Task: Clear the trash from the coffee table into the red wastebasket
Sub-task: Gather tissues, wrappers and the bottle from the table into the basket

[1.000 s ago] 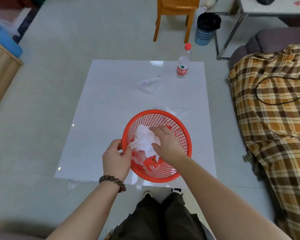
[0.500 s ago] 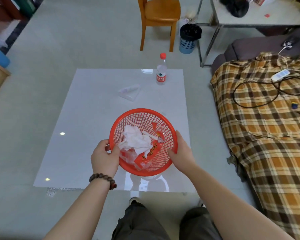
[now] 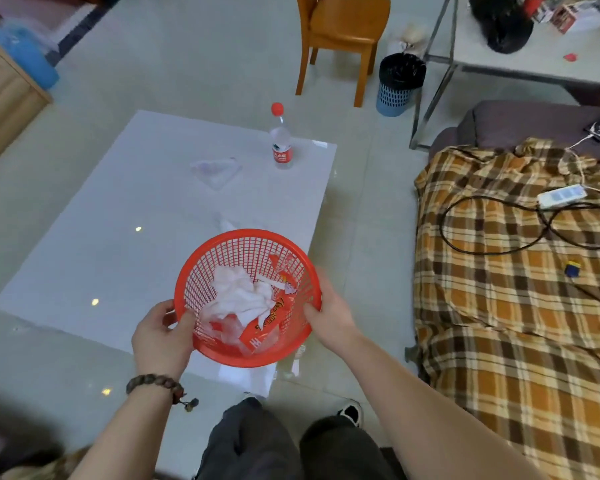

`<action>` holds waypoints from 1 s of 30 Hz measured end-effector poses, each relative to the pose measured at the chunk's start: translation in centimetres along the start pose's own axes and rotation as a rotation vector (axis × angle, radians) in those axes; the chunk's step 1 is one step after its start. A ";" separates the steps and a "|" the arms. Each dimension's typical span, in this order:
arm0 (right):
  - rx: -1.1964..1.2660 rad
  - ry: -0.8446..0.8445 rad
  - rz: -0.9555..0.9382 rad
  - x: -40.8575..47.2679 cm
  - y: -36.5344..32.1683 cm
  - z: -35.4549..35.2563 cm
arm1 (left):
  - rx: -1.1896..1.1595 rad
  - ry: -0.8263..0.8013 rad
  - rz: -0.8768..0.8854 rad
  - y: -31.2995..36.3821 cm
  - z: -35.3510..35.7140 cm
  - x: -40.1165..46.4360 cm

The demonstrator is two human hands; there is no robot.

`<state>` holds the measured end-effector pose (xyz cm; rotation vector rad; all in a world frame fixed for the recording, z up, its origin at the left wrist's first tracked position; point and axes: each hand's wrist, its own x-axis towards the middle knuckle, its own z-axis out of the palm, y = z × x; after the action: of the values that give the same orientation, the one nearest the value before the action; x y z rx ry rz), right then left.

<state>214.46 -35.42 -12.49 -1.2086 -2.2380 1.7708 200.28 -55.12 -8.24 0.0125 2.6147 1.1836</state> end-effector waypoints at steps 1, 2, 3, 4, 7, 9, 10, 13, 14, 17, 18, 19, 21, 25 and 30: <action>-0.008 -0.021 -0.018 0.3 0.0 -0.8 | -0.019 0.009 -0.017 0.3 0.3 -0.5; -0.013 -0.036 -0.041 0.7 -0.1 -1.4 | -0.031 0.027 -0.029 0.7 0.6 -1.0; -0.013 -0.050 -0.062 1.0 -0.2 -1.9 | -0.032 0.049 -0.034 1.1 0.8 -1.3; -0.011 -0.066 -0.080 1.4 -0.4 -2.2 | -0.030 0.069 -0.041 1.5 0.9 -1.6; 0.012 -0.128 -0.125 2.5 -1.1 -2.7 | -0.060 0.109 -0.093 2.2 1.1 -2.1; 0.030 -0.176 -0.148 3.3 -1.6 -2.7 | -0.065 0.142 -0.127 2.2 1.2 -2.2; 0.023 -0.203 -0.153 3.9 -1.9 -2.7 | -0.073 0.159 -0.149 2.1 1.3 -2.1; -0.013 -0.268 -0.157 6.2 -2.8 -2.2 | -0.119 0.203 -0.212 1.5 1.9 -1.1; -0.030 -0.287 -0.161 7.1 -3.1 -1.9 | -0.133 0.219 -0.233 1.3 2.1 -0.7; -0.106 -0.365 -0.182 10.3 -4.4 -0.7 | -0.168 0.292 -0.296 0.7 2.8 1.2; -0.127 -0.391 -0.195 11.6 -4.9 -0.1 | -0.174 0.322 -0.316 0.6 3.1 1.8; -0.144 -0.417 -0.207 12.8 -5.4 0.4 | -0.177 0.357 -0.341 0.6 3.3 2.3; -0.167 -0.478 -0.221 15.2 -6.4 1.5 | -0.166 0.425 -0.395 1.1 3.7 3.3; -0.203 -0.605 -0.231 19.2 -8.1 3.0 | -0.124 0.522 -0.489 1.7 3.9 4.7; -0.255 -0.734 -0.149 22.9 -9.3 4.4 | -0.180 0.570 -0.602 2.4 3.4 5.8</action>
<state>191.42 -25.98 -15.72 -0.3973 -2.9004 2.1589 195.31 -50.37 -10.00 -1.2125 2.6050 1.3030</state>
